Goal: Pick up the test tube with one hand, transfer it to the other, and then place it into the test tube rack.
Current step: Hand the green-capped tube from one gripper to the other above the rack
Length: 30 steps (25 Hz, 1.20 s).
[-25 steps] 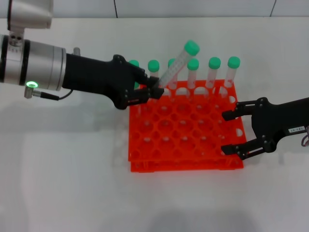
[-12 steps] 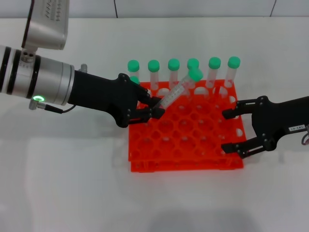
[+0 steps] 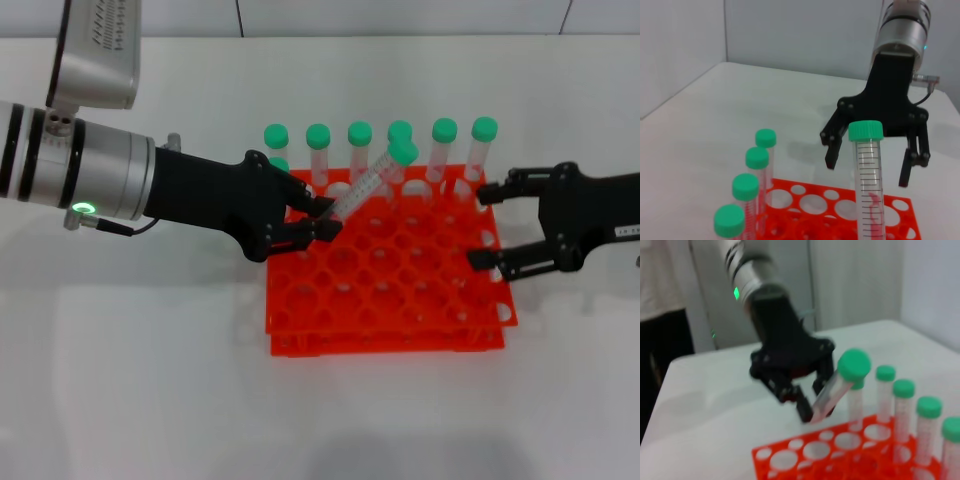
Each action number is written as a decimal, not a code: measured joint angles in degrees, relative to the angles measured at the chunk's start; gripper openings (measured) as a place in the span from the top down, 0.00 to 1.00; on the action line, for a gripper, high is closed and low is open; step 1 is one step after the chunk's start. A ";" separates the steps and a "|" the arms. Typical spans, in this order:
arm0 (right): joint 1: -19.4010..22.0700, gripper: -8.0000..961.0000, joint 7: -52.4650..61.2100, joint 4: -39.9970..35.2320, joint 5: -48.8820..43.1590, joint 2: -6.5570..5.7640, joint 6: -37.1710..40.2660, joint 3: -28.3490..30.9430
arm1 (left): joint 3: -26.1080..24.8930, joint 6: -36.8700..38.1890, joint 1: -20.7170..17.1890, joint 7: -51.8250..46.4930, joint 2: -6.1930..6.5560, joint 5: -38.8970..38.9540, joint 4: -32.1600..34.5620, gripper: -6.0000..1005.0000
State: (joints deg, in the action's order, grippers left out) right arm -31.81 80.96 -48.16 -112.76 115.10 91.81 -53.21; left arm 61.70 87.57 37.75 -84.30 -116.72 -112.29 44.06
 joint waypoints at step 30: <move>-0.87 0.11 -12.04 26.89 29.41 0.95 -0.54 -0.26 | 0.17 -1.09 0.51 0.70 -1.18 -0.31 0.10 0.72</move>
State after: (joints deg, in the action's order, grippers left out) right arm -32.68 68.93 -21.27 -83.34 116.05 91.27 -53.47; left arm 61.87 86.48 38.26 -83.60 -117.90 -112.60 44.16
